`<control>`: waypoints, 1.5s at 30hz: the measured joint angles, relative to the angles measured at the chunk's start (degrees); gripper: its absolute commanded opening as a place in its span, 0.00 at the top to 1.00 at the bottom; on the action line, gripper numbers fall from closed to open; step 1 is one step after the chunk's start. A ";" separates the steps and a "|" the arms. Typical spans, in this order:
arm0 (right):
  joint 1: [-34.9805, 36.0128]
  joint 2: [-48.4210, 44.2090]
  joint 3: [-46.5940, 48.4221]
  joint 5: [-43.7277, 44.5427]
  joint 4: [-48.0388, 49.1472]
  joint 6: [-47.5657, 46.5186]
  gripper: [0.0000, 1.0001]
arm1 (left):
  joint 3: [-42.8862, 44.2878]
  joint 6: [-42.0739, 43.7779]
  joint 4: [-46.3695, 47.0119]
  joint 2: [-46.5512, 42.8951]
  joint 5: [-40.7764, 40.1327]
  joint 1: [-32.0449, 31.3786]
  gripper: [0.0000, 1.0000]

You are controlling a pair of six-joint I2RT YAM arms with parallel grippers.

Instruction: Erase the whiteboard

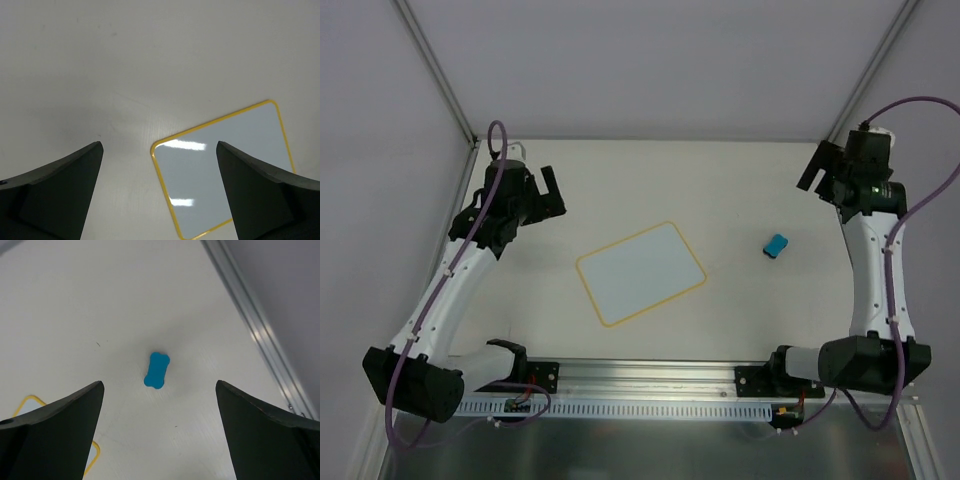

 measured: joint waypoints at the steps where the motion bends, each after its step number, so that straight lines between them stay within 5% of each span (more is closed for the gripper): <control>1: 0.00 -2.05 1.07 0.59 0.00 -1.03 0.01 | 1.36 1.75 -0.44 -1.16 -1.07 0.00 0.01; 18: 5.90 -21.75 7.17 3.80 2.25 -11.28 0.01 | 21.97 20.57 -3.06 -17.09 -15.52 0.00 0.01; 29: 12.00 -32.59 7.28 6.97 7.65 -17.62 0.01 | 24.72 22.71 -3.96 -23.04 -16.81 0.00 0.01; 45: 13.81 -35.08 7.28 7.87 11.30 -21.38 0.01 | 30.82 23.69 -4.68 -24.63 -16.83 0.00 0.01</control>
